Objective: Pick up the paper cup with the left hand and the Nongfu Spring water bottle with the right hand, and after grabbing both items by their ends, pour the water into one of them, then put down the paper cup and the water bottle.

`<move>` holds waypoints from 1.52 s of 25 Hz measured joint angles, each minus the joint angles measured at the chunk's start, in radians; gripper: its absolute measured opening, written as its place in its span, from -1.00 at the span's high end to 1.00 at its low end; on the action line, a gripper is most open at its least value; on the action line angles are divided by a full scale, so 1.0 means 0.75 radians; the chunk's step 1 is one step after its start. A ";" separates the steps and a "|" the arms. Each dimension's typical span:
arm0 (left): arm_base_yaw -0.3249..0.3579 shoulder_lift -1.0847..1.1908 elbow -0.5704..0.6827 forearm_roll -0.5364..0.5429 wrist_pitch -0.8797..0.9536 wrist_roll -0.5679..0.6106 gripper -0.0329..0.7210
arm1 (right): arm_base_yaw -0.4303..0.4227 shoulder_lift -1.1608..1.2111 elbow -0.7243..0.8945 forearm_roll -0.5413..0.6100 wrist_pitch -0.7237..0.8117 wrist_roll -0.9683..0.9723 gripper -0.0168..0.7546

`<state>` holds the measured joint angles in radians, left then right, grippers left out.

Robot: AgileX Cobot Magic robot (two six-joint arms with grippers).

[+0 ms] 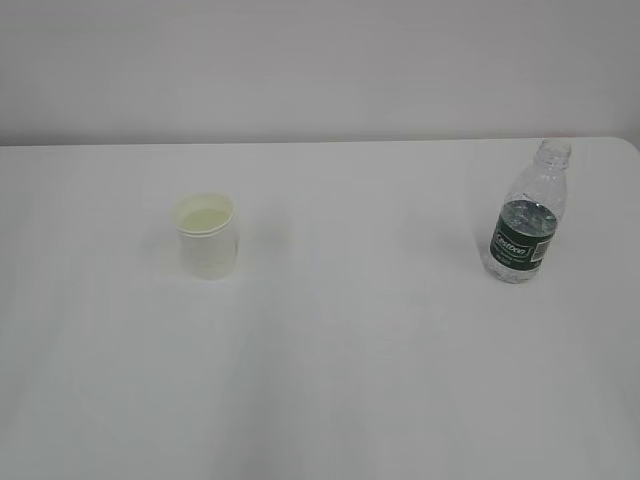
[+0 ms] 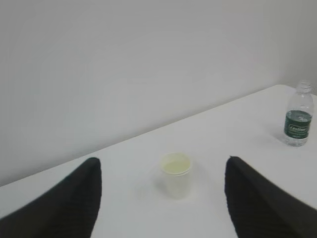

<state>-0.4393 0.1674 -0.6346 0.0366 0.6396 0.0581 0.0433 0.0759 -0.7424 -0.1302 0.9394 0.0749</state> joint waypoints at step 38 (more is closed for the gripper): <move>-0.002 -0.220 -0.167 0.058 0.851 -0.141 -0.44 | 0.002 -0.131 -0.050 0.143 0.458 -0.165 -0.57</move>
<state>-0.4410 0.0021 -0.7602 0.0802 1.2778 -0.0479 0.0451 -0.0220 -0.7800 -0.0233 1.2826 -0.0488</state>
